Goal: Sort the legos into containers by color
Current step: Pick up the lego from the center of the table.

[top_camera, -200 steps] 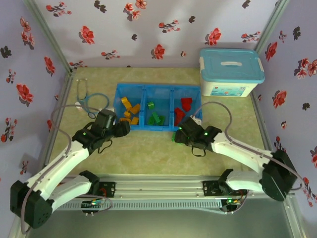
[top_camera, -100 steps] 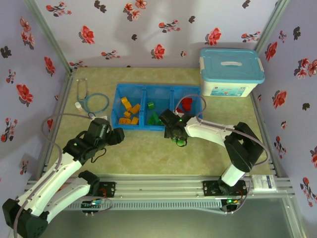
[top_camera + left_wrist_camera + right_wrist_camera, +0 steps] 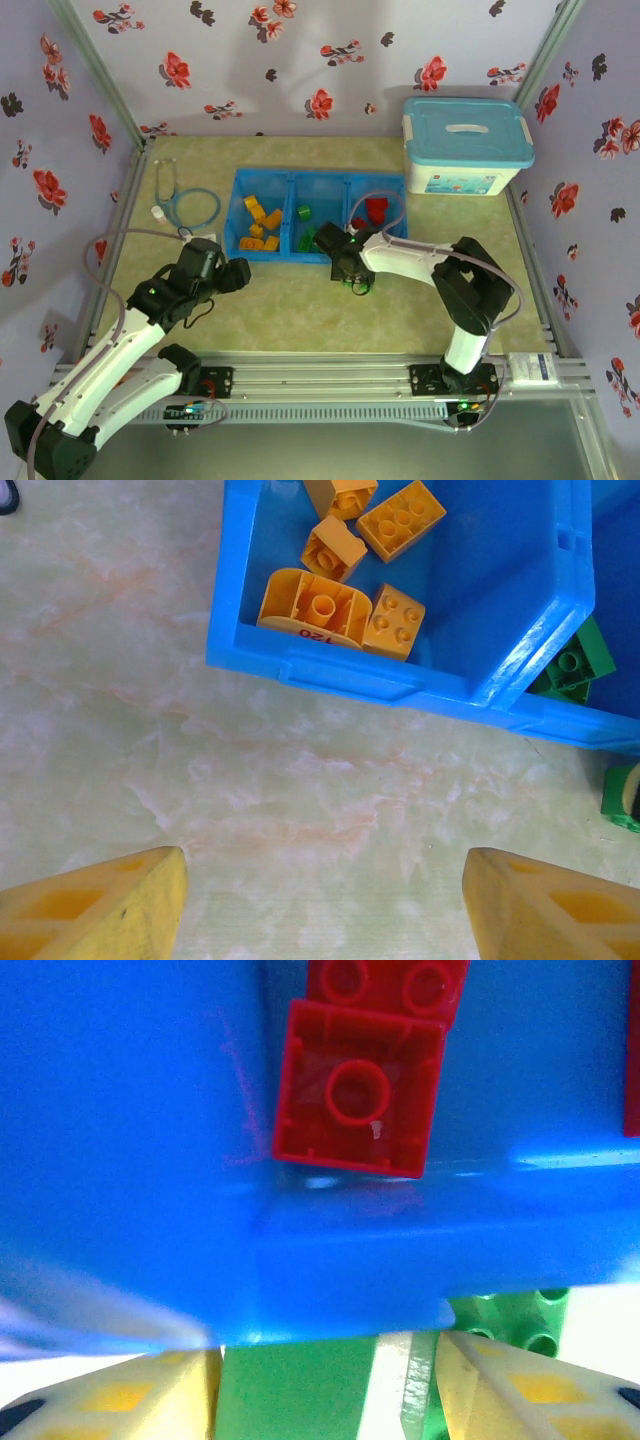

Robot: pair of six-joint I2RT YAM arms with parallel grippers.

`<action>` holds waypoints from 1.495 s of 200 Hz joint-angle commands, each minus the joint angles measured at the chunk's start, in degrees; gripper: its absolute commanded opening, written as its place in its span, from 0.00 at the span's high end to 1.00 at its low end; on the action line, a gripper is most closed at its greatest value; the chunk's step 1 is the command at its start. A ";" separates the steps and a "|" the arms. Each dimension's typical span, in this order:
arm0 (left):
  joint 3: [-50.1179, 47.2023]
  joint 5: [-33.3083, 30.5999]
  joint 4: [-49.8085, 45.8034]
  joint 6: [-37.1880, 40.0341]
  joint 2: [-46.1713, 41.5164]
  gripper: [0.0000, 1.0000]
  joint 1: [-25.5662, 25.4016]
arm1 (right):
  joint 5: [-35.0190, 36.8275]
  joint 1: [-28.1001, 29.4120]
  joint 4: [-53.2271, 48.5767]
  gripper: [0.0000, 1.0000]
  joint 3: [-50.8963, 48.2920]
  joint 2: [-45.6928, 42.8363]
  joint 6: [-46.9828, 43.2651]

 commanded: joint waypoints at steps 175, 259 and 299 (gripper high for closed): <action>-0.39 -1.16 -2.30 -0.16 -2.43 0.29 -0.30 | 0.62 6.07 -3.98 0.68 5.59 6.06 0.76; 0.49 -1.62 -3.82 0.00 -3.88 0.29 -0.28 | 4.28 8.50 -9.04 0.77 8.40 -1.95 1.41; 1.75 -2.15 -4.65 0.26 -4.33 0.29 -0.28 | 3.99 8.51 -8.53 0.76 16.02 -2.39 -2.98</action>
